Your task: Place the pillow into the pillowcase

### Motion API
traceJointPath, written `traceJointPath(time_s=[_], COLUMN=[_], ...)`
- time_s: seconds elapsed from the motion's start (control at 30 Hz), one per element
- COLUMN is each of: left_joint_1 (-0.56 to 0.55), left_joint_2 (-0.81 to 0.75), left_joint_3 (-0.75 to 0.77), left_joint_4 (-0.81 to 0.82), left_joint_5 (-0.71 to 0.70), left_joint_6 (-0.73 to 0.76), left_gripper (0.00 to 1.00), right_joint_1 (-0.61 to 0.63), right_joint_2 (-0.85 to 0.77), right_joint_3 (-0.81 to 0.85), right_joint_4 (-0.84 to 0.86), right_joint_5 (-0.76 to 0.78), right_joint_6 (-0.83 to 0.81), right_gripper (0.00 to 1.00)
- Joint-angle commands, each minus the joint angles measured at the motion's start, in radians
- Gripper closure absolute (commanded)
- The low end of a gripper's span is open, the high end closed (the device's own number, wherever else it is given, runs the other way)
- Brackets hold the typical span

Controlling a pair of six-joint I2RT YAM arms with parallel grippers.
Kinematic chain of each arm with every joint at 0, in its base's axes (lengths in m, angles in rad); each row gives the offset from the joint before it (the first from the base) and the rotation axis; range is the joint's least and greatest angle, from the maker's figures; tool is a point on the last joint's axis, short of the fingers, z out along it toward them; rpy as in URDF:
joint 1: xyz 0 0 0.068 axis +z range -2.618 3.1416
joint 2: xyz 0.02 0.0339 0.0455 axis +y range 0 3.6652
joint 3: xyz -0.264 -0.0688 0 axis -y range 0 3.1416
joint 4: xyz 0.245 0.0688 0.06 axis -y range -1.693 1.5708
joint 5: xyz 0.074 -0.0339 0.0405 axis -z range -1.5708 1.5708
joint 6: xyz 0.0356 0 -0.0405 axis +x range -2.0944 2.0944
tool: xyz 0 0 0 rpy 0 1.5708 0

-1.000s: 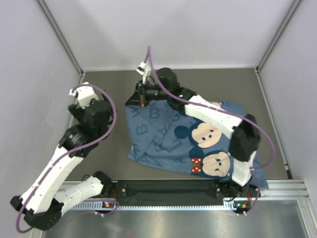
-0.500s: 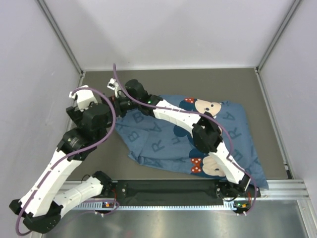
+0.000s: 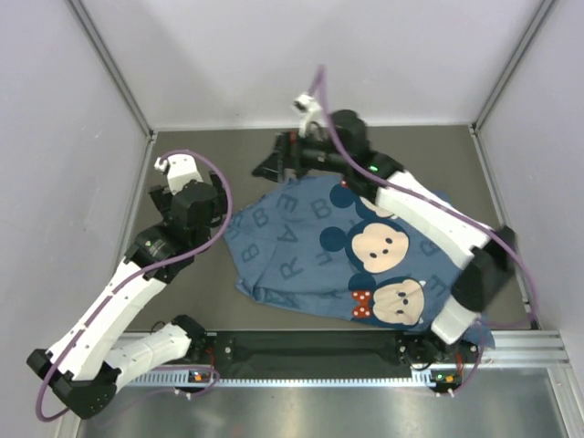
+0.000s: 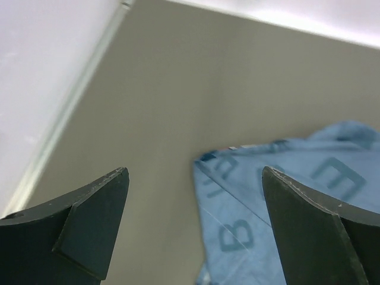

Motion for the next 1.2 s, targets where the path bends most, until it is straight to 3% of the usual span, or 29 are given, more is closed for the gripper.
traceJointPath(time_s=[0.0,0.13,0.27,0.43,0.53,0.57,0.7,0.73,0.77,0.83,0.87,0.9,0.93,0.97,1.0,1.07,1.17], left_joint_1=[0.000,0.000,0.000,0.042,0.110,0.121,0.128,0.128,0.130,0.133,0.135,0.142,0.145,0.159,0.168,0.216,0.318], left_joint_2=[0.061,0.177,0.366,0.650,0.733,0.740,0.796,0.814,0.855,0.898,0.935,0.951,0.963,0.974,0.975,0.971,0.945], left_joint_3=[-0.029,-0.037,0.038,0.234,0.260,0.245,0.169,0.162,0.161,0.153,0.148,0.126,0.106,0.083,0.032,0.004,-0.014], left_joint_4=[0.136,0.346,0.435,0.373,0.389,0.418,0.541,0.554,0.551,0.543,0.548,0.560,0.580,0.628,0.655,0.654,0.588], left_joint_5=[0.166,0.330,0.463,0.443,0.551,0.664,0.829,0.848,0.851,0.855,0.889,0.923,0.940,0.952,0.960,0.928,0.828], left_joint_6=[0.004,-0.002,-0.029,-0.028,-0.058,-0.077,-0.111,-0.117,-0.131,-0.150,-0.174,-0.189,-0.205,-0.237,-0.248,-0.265,-0.242], left_gripper=[0.02,0.02,0.02,0.02,0.02,0.01,0.05,0.10,0.30,0.52,0.78,0.93,1.00,1.00,1.00,1.00,1.00], right_joint_1=[-0.094,-0.367,-0.657,-1.028,-1.134,-1.147,-1.152,-1.150,-1.147,-1.123,-1.110,-1.095,-1.061,-1.043,-1.024,-0.977,-0.957], right_joint_2=[-0.242,-0.490,-0.731,-0.805,-0.793,-0.789,-0.761,-0.750,-0.715,-0.668,-0.622,-0.600,-0.580,-0.545,-0.529,-0.488,-0.445], right_joint_3=[-0.274,-0.571,-0.803,-0.979,-1.025,-1.036,-1.143,-1.166,-1.186,-1.222,-1.226,-1.228,-1.225,-1.219,-1.199,-1.144,-1.073], right_joint_4=[0.030,0.050,0.029,-0.048,-0.091,-0.094,-0.036,-0.001,0.053,0.108,0.127,0.162,0.196,0.213,0.234,0.239,0.233], right_joint_5=[0.133,0.131,0.082,0.002,0.060,0.084,0.151,0.146,0.145,0.146,0.149,0.148,0.152,0.160,0.180,0.216,0.238], right_joint_6=[-0.014,0.043,0.090,0.089,0.089,0.095,0.150,0.170,0.206,0.227,0.246,0.251,0.260,0.279,0.286,0.291,0.300], right_gripper=[0.00,0.04,0.14,0.02,0.00,0.00,0.00,0.00,0.00,0.03,0.05,0.16,0.24,0.34,0.54,0.79,1.00])
